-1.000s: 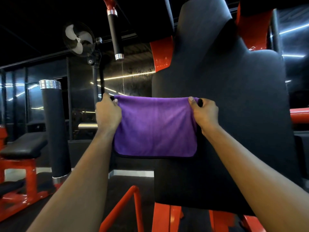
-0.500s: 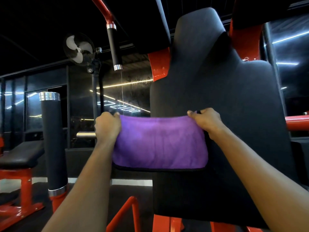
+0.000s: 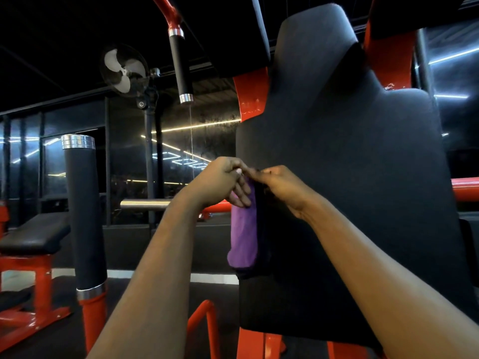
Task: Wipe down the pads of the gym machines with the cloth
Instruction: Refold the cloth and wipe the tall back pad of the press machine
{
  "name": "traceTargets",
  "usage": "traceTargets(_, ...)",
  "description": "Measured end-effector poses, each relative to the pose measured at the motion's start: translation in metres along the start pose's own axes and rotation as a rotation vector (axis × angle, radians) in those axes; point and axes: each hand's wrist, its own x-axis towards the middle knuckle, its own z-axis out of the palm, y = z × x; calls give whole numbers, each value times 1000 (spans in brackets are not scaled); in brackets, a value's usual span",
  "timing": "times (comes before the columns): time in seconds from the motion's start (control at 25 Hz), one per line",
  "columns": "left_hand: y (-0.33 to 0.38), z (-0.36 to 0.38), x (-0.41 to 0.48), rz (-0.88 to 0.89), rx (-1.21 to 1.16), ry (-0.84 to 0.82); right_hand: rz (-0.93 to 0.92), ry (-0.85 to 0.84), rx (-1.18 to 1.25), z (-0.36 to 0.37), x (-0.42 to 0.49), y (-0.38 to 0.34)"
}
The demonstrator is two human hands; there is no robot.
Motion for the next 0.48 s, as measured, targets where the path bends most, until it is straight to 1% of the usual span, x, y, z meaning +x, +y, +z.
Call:
traceTargets(0.04,-6,-4,1,48,4,82,-23,-19,-22,-5,1,5)
traceTargets(0.08,-10,-8,0,80,58,182,-37,-42,-38,-11,3,9)
traceTargets(0.12,-17,-13,1,80,120,228,-51,-73,-52,-15,5,11)
traceTargets(0.16,-25,-16,1,34,178,166,-68,-103,-71,-18,8,12)
traceTargets(0.24,-37,-17,-4,-93,197,-116,-108,-108,-169,-21,13,12)
traceTargets(0.28,-41,-19,-4,-129,212,-208,-126,-76,-251,-24,16,10)
traceTargets(0.32,-41,-21,-3,-115,279,-236,-133,-32,-340,-27,19,7)
traceTargets(0.36,-42,-26,5,-70,380,-203,-131,3,-412,-30,21,3)
traceTargets(0.4,-37,-31,16,-26,508,-112,-124,28,-451,-34,23,-2)
traceTargets(0.48,-25,-37,56,73,764,220,-139,112,-446,-39,37,-20)
